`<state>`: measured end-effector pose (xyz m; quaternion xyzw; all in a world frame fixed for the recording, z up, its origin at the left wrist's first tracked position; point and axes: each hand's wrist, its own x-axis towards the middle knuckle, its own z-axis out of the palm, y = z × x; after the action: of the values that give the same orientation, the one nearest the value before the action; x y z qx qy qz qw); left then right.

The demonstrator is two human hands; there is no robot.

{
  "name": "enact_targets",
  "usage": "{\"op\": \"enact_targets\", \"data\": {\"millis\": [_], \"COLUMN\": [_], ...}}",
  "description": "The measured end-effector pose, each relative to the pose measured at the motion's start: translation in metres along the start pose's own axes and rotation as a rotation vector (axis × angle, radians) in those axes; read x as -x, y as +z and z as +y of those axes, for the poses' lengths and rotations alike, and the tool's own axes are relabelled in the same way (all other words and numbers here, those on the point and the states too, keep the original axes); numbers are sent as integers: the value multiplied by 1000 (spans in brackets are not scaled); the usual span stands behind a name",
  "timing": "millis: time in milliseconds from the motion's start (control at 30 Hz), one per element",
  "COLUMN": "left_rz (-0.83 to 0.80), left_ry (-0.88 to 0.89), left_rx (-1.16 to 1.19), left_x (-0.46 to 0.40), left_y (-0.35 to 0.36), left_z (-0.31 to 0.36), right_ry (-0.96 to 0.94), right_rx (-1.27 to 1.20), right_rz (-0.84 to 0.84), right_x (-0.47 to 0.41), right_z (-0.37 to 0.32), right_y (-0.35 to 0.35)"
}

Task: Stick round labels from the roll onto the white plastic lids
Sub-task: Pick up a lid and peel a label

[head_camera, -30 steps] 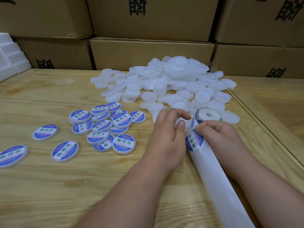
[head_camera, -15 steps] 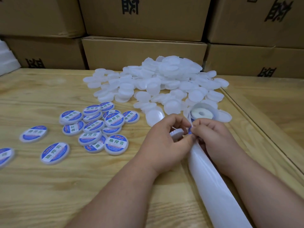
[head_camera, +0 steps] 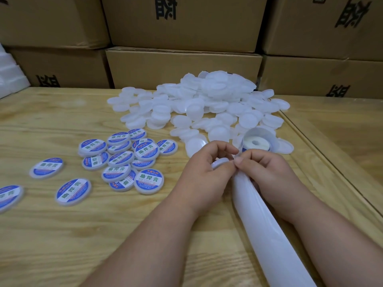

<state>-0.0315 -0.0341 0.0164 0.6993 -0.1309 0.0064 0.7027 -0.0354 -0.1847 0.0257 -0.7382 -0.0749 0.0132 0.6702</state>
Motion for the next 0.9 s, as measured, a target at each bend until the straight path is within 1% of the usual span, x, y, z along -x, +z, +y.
{"op": "enact_targets", "data": {"millis": [67,233,367,467,600,667,733,833,900], "left_rz": [6,40,60,106,253,302,264,160,148], "left_ry": [-1,-23,-29,-32,-42,-47,-39,-14,2], "left_rx": [4,40,34,23,98,163,154,26,-12], "left_x": [0,-1,-2,-3,-6,-7,-7,-5,-5], "left_y": [0,-3,-2,-2,-4,-7,-7,-4,-3], "left_z": [-1,-3,-4,-3,-2,-1,-1,-3,-5], "right_ry": [17,101,120,110,125,119,112,104,96], "right_rx": [-7,-7,-28,-65,-163,-169,-165,-135,-80], "right_rz": [-27,-181,-158,-124,-99,-96,-98,-93,-93], "right_x": [0,-2,-3,-4,-6,-7,-6,-5,-4], "right_z": [-1,-6,-5,-3,-4,-3,-1,-2,-2], "right_y": [-3,-13,-15,-15,-14,-14,-13,-11,-10]}}
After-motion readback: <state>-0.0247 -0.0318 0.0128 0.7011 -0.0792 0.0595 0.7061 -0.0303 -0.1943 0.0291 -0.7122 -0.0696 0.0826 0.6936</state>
